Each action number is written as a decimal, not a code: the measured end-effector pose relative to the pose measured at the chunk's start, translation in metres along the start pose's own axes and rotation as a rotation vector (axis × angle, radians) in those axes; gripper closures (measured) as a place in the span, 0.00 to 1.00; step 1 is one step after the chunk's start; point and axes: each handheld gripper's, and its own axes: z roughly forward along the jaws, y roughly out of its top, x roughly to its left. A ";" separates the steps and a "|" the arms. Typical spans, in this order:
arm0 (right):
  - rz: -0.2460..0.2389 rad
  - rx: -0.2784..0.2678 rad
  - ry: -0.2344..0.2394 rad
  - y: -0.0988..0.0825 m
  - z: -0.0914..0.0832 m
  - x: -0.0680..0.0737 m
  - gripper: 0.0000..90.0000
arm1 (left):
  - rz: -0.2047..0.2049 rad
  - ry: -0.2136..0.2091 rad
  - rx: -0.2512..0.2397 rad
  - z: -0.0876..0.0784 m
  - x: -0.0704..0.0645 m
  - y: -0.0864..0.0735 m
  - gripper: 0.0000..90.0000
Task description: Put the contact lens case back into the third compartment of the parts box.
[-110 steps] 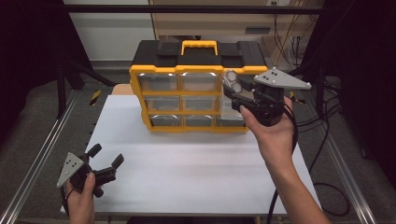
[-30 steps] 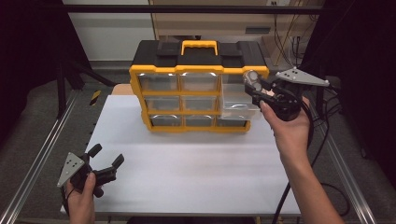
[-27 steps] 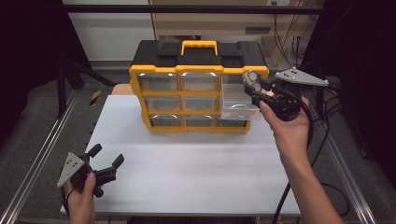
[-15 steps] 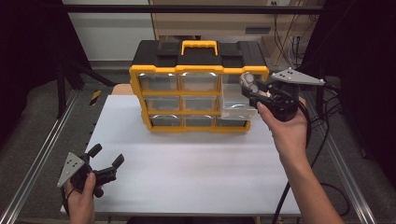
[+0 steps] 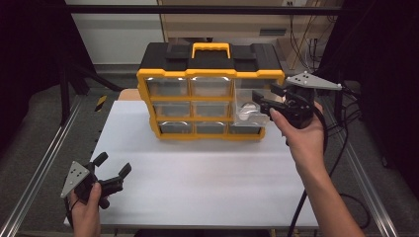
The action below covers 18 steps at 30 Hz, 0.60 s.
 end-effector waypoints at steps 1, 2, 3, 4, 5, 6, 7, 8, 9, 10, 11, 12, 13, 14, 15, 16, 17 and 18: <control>-0.001 -0.004 0.003 0.000 0.000 0.000 0.35 | 0.000 0.000 0.000 0.000 0.000 0.000 0.03; -0.005 -0.009 0.006 0.000 0.000 0.000 0.34 | 0.000 0.000 0.000 0.000 0.000 0.000 0.03; -0.004 -0.015 0.009 0.000 0.001 0.000 0.31 | 0.000 0.000 0.000 0.000 0.000 0.000 0.03; -0.004 -0.022 0.012 0.000 0.001 0.001 0.29 | 0.000 -0.001 0.000 0.000 0.000 0.000 0.03; -0.006 -0.032 0.010 -0.001 0.002 0.001 0.25 | 0.001 0.000 0.000 0.000 0.000 0.000 0.03; -0.008 -0.043 -0.001 -0.001 0.002 0.001 0.18 | 0.001 0.000 0.001 0.000 0.000 0.000 0.03; -0.005 -0.053 -0.020 -0.001 0.002 0.002 0.14 | 0.001 0.000 0.001 0.000 0.000 0.000 0.03; 0.000 -0.061 -0.024 -0.001 0.002 0.002 0.10 | 0.001 0.000 0.001 0.000 0.000 0.000 0.03; 0.000 -0.061 -0.024 -0.001 0.002 0.002 0.10 | 0.001 0.000 0.001 0.000 0.000 0.000 0.03; -0.005 -0.071 -0.023 -0.001 0.001 0.002 0.06 | 0.002 -0.001 0.001 0.000 0.000 0.000 0.03; -0.005 -0.071 -0.023 -0.001 0.001 0.002 0.06 | 0.002 -0.001 0.001 0.000 0.000 0.000 0.03; -0.009 -0.078 -0.019 -0.001 0.001 0.003 0.05 | 0.002 -0.001 0.001 0.000 0.000 0.000 0.03; -0.014 -0.085 -0.013 -0.001 0.000 0.003 0.04 | 0.002 -0.001 0.001 0.000 0.000 0.000 0.03; -0.018 -0.092 -0.006 -0.002 0.000 0.003 0.04 | 0.001 -0.001 0.001 0.000 0.000 0.000 0.03; -0.020 -0.101 0.004 -0.002 -0.001 0.003 0.04 | 0.001 -0.001 0.001 0.000 0.000 0.000 0.03; -0.020 -0.108 0.013 -0.002 -0.001 0.003 0.04 | 0.002 -0.001 0.001 0.000 0.000 0.000 0.03; -0.020 -0.113 0.018 -0.003 -0.002 0.003 0.04 | 0.002 -0.001 0.001 0.000 0.000 0.000 0.03; -0.024 -0.116 0.020 -0.003 -0.002 0.003 0.04 | 0.002 -0.001 0.001 0.000 0.000 0.000 0.03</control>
